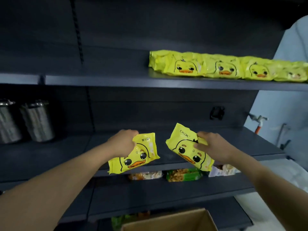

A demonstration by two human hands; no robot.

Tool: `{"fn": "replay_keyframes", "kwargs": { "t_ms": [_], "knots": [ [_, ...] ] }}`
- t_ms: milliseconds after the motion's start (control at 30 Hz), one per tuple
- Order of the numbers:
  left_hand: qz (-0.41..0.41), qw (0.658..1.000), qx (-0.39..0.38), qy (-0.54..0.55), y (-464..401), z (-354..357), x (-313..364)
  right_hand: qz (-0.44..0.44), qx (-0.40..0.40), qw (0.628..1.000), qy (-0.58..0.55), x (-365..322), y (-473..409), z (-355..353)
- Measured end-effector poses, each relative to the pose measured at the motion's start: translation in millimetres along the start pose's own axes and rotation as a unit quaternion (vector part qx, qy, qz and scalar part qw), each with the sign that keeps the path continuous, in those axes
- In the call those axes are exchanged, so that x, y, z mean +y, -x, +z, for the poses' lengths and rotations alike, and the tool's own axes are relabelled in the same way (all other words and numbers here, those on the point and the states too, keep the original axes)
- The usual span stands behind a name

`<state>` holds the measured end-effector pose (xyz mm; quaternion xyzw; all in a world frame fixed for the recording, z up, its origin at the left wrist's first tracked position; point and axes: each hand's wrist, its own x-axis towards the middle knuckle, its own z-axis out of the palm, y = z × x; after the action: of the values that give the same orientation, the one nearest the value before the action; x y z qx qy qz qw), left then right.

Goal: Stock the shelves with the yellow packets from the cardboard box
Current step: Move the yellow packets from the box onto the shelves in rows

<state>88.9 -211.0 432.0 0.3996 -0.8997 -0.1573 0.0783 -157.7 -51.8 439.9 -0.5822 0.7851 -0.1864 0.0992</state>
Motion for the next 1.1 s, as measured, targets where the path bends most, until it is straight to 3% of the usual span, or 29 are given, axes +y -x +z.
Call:
{"fn": "replay_keyframes", "kwargs": {
  "t_ms": [300, 633, 900, 1100],
  "knots": [
    [0.077, 0.995, 0.055, -0.013, 10, -112, -18, -0.034, 0.101, 0.994, 0.037, -89, -1, -67],
    [0.110, 0.983, 0.134, -0.055, -14, -197, 0, -0.045, 0.167, 0.984, 0.037, -130, -31, -141],
    [0.075, 0.975, 0.187, -0.098, -72, -245, 23, -0.074, 0.209, 0.975, 0.010, -133, -83, -172],
    [0.043, 0.975, 0.192, -0.105, -150, -267, 16, -0.067, 0.195, 0.977, -0.049, -131, -126, -189]
  ]
}}
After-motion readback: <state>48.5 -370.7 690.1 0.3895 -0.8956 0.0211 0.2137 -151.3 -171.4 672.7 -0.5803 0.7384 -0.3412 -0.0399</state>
